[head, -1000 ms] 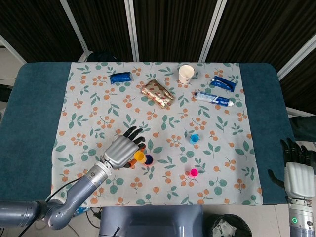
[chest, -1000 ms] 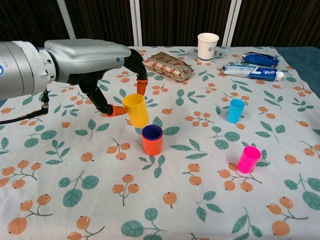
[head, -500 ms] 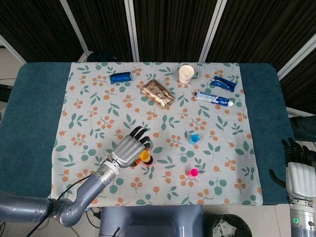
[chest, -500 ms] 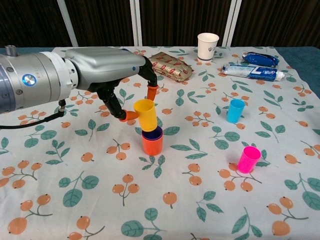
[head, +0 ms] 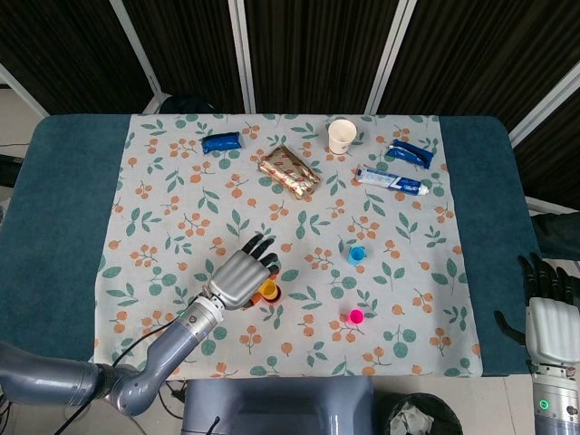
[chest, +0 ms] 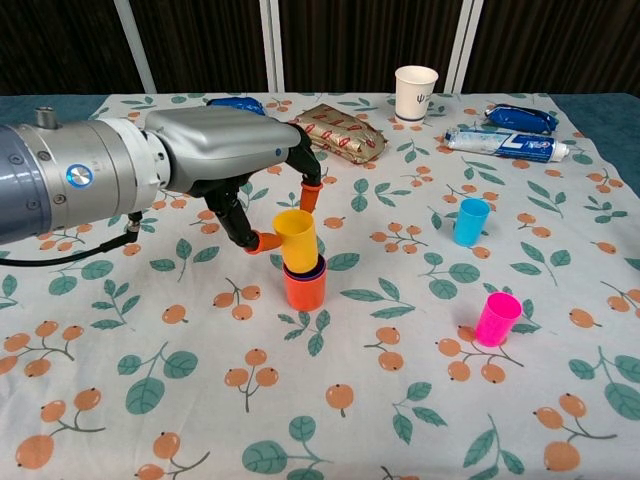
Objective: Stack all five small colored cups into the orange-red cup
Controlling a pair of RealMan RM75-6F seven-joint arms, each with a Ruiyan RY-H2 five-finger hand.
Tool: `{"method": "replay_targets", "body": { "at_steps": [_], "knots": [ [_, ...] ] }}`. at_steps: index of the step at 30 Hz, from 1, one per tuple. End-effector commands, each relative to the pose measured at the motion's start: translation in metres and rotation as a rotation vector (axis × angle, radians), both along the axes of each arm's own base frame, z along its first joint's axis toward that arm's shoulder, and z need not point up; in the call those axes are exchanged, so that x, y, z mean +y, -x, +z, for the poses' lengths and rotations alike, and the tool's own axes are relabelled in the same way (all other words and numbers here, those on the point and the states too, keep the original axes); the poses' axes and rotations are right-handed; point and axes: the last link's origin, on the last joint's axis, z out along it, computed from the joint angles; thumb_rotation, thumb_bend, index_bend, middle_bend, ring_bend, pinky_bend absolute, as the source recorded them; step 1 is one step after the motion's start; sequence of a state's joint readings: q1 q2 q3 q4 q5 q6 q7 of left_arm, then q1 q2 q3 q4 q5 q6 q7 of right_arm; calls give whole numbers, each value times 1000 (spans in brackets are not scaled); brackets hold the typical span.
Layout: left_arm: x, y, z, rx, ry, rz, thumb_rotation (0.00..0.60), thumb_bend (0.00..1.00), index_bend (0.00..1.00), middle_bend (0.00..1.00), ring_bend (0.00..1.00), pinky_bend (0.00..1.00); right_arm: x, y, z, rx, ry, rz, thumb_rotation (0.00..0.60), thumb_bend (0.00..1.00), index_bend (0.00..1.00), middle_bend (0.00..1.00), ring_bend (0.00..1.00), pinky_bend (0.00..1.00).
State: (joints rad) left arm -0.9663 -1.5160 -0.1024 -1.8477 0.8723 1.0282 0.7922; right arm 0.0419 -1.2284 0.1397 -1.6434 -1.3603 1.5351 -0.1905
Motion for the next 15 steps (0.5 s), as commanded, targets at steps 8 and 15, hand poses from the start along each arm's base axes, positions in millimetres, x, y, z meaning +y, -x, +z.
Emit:
{"method": "replay_targets", "body": {
  "at_steps": [8,15],
  "knots": [
    [-2,1,-6,34,17,-2,600,264,235,184,0,56,0,-1,-1,6,-5,3,600,310,47,57,66,44],
    [-2,-2,11,90,-38,-32,600,172,69,103,0,49,2,0,0,25,-34,2,600,310,48,57,67,45]
  ]
}}
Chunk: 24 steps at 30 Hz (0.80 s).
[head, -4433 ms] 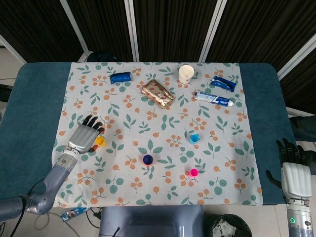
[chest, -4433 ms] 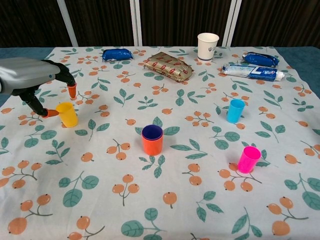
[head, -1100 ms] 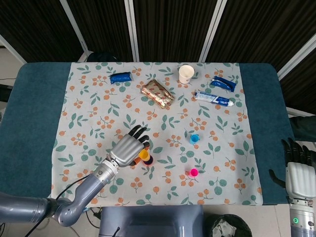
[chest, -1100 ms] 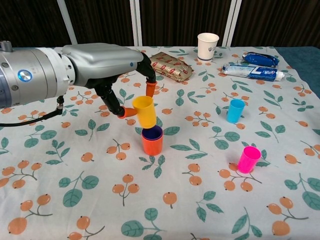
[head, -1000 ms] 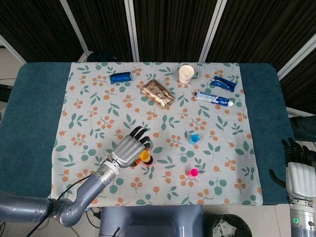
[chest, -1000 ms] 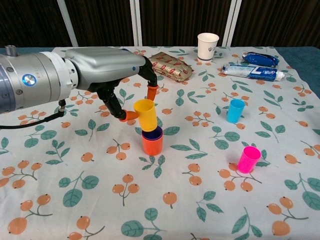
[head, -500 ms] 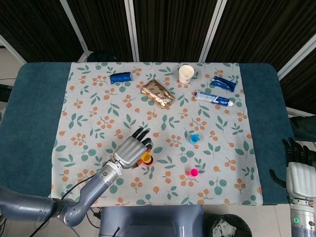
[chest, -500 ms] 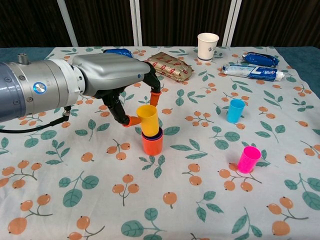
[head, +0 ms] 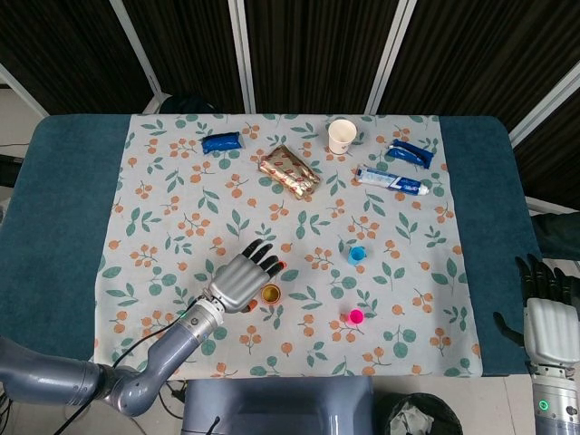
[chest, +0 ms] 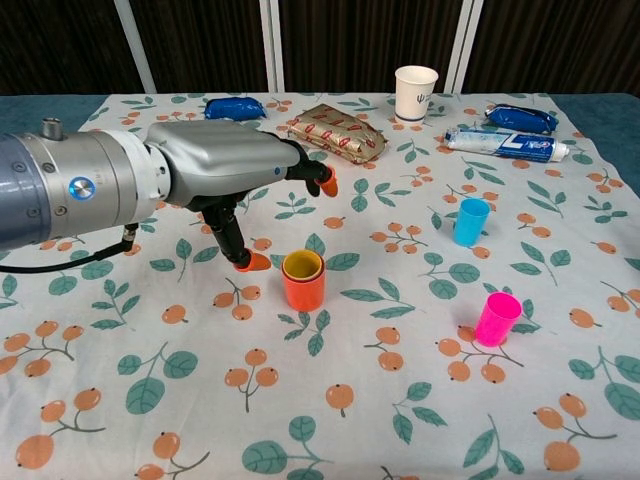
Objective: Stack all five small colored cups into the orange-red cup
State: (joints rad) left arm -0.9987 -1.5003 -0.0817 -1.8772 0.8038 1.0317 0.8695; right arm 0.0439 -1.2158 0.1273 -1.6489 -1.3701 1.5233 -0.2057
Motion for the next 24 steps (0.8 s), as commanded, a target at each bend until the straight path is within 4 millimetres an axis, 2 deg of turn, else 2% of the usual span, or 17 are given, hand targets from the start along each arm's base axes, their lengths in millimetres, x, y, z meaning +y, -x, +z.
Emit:
{"method": "replay_targets", "body": {
  "at_steps": [1,6,10,12,16,19,24],
  "knots": [
    [1,-5,16,11,-65,-32,600,168,61,97,0,49,0,0,0,5,-9,-1,600,310,48,57,67,45],
    [-5,-9,59,-58,-201,-64,600,164,50,88,0,49,0,0,-1,3,-18,-2,600,310,48,57,66,45],
    [-20,12,97,-91,-323,-65,600,162,61,80,0,41,0,-1,-2,-4,-25,1,600,310,47,57,65,45],
    [-35,34,117,-110,-386,-43,600,160,71,75,0,36,0,-1,-3,-9,-35,5,600,310,47,57,65,45],
    [-64,98,149,-146,-499,45,600,157,74,69,0,33,0,-5,-9,-15,-62,25,600,310,48,57,64,44],
    [-80,144,159,-137,-530,122,600,158,72,66,0,35,0,-10,-13,-17,-80,47,600,310,47,57,64,44],
    [-89,194,165,-170,-539,253,600,158,61,62,0,36,1,-17,-24,-36,-133,78,600,310,48,57,64,44]
  ]
}}
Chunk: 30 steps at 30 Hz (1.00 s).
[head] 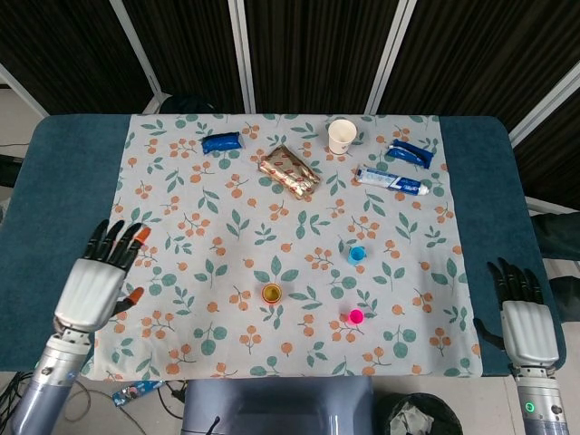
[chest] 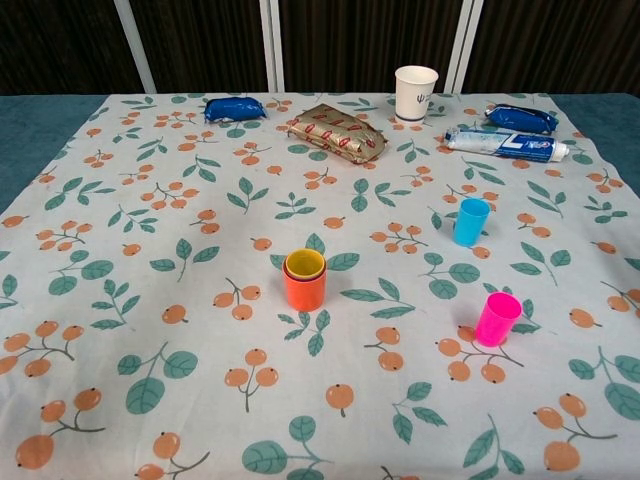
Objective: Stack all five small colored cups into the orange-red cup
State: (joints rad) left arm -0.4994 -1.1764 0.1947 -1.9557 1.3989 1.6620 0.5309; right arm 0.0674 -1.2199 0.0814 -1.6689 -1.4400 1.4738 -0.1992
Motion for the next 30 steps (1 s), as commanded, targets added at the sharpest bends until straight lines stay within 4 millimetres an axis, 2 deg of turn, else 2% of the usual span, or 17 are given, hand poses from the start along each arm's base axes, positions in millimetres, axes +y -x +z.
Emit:
{"method": "replay_targets", "body": {
  "at_steps": [1,6,9,12,19,24,30],
  "knots": [
    [-18,66,16,-20,-25,127,600,158,59,61,0,36,-1,-5,-7,-20,-36,22,600,310,47,57,63,44],
    [-12,95,17,-83,-68,188,600,158,56,57,0,36,-15,-20,-16,-41,-90,82,600,310,47,57,63,45],
    [-8,102,17,-80,-81,201,600,158,55,56,0,35,-28,-31,-20,-52,-122,113,600,309,48,57,63,44],
    [-5,108,15,-100,-94,220,600,158,53,56,0,35,-54,-50,-28,-84,-187,138,600,311,47,57,63,44],
    [-4,109,23,-118,-143,197,600,157,51,55,0,35,-110,-88,-56,-79,-319,142,600,311,57,57,63,44],
    [-5,109,27,-122,-156,190,600,158,51,56,0,35,-129,-107,-80,-108,-412,118,600,310,69,57,63,45],
    [-5,109,24,-113,-139,186,600,158,51,56,0,35,-150,-120,-109,-85,-481,76,600,310,116,57,63,44]
  ]
}}
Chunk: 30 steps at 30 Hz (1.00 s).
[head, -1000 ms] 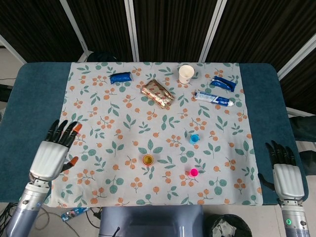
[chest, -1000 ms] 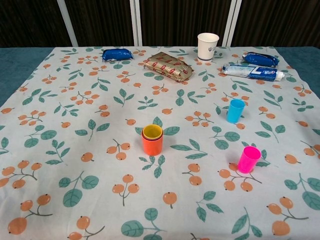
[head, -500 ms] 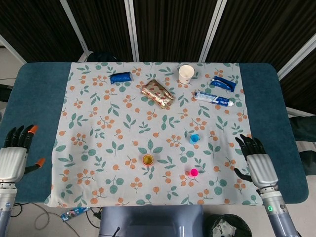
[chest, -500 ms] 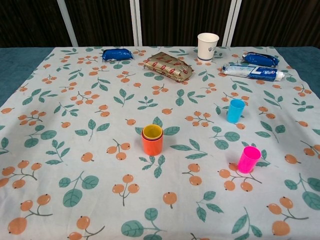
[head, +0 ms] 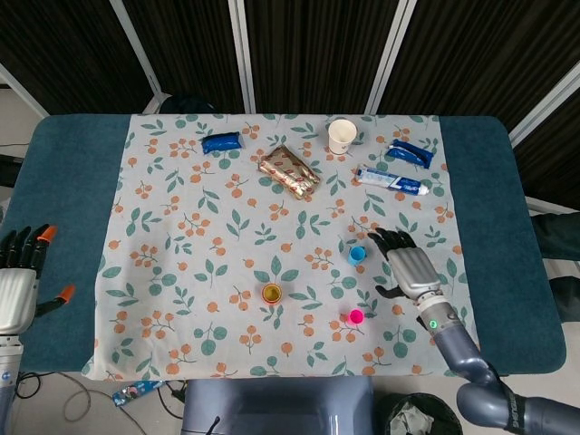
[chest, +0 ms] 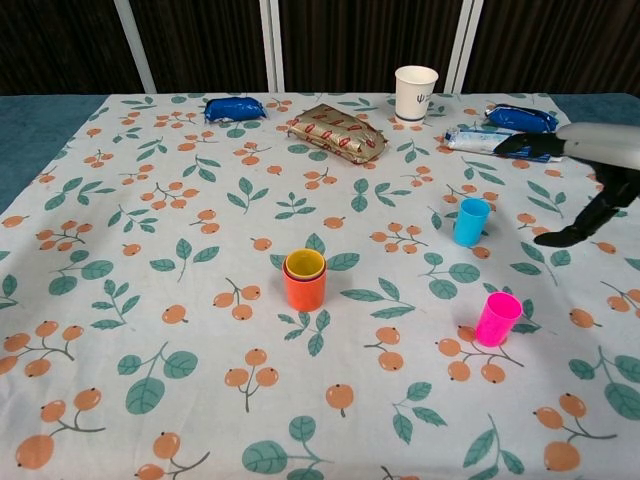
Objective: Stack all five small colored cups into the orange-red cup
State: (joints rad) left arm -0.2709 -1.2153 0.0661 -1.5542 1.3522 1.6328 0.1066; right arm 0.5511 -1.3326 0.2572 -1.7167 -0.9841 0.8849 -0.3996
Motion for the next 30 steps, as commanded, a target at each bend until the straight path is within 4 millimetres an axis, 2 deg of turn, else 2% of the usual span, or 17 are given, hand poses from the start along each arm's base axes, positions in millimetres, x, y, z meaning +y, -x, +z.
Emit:
{"method": "replay_targets", "body": {
  "at_steps": [1,11,30],
  "knots": [
    [0,0,-1,7,4,1,600,158,51,56,0,35,-17,-16,-25,20,-47,1,600,310,125,57,63,44],
    [0,0,-1,6,10,26,600,158,51,56,0,33,-34,-27,-50,59,-31,8,600,310,251,57,63,45],
    [0,0,-1,1,16,30,600,158,53,56,0,32,-52,-22,-52,115,-9,-14,600,310,330,57,63,46]
  ]
}}
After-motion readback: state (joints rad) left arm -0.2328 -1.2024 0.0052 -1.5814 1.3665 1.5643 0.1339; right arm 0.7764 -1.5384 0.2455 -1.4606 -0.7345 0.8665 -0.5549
